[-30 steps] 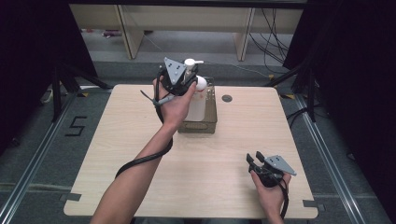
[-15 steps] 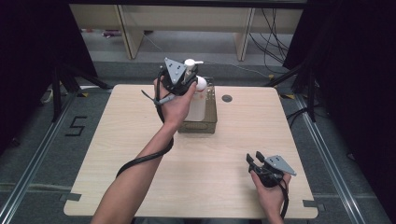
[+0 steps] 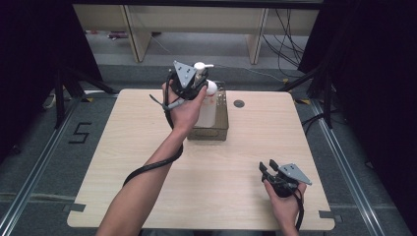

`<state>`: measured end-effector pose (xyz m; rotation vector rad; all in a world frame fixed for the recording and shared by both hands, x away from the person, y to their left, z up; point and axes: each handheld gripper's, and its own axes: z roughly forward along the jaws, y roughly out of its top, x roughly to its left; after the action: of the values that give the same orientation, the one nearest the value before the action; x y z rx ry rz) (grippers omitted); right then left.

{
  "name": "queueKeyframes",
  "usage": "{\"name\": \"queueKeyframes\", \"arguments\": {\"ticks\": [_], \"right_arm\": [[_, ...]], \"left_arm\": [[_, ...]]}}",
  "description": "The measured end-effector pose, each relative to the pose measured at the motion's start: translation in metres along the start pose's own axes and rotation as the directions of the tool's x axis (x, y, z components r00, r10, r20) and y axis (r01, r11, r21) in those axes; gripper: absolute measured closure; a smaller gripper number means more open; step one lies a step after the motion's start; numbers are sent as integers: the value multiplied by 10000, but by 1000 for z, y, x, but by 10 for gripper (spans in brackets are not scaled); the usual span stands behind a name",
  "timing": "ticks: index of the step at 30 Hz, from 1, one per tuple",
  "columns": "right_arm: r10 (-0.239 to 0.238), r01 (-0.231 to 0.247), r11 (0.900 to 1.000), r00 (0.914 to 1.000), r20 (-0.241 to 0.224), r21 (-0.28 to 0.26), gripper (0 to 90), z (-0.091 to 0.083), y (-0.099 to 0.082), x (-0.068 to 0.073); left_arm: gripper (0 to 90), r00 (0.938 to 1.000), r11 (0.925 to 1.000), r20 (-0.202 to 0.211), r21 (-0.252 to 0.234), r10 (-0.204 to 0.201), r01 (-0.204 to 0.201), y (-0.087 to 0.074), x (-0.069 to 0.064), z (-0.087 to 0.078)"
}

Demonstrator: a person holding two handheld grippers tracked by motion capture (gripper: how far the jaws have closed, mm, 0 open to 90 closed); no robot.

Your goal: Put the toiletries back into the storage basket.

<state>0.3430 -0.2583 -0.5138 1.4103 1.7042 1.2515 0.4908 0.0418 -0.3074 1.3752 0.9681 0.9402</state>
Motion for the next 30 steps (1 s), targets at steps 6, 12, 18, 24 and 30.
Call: {"name": "queueKeyframes", "arguments": {"ticks": [6, 12, 18, 24, 30], "right_arm": [[-91, 91, 10000, 10000, -13, -18, 559, 0, 0, -1], [6, -6, 10000, 10000, -13, -4, 559, 0, 0, 0], [-337, 337, 9994, 9994, -10, -45, 558, 0, 1, -2], [-359, 359, 9993, 9994, -3, 119, 559, -1, 1, -2], [-369, 369, 9992, 9993, -4, 132, 558, -1, 1, -2]], "left_arm": [[592, 10000, 10000, -43, 43, 19, -19, -2, 0, 2], [592, 10000, 10000, -49, 74, 24, -24, -3, 1, 3], [592, 10000, 9999, -73, 104, 38, -38, -4, 1, 4], [592, 9998, 9998, -88, 95, 191, -190, -5, 1, 5], [592, 9999, 9997, -95, 210, 80, -78, -7, 1, 5]]}}
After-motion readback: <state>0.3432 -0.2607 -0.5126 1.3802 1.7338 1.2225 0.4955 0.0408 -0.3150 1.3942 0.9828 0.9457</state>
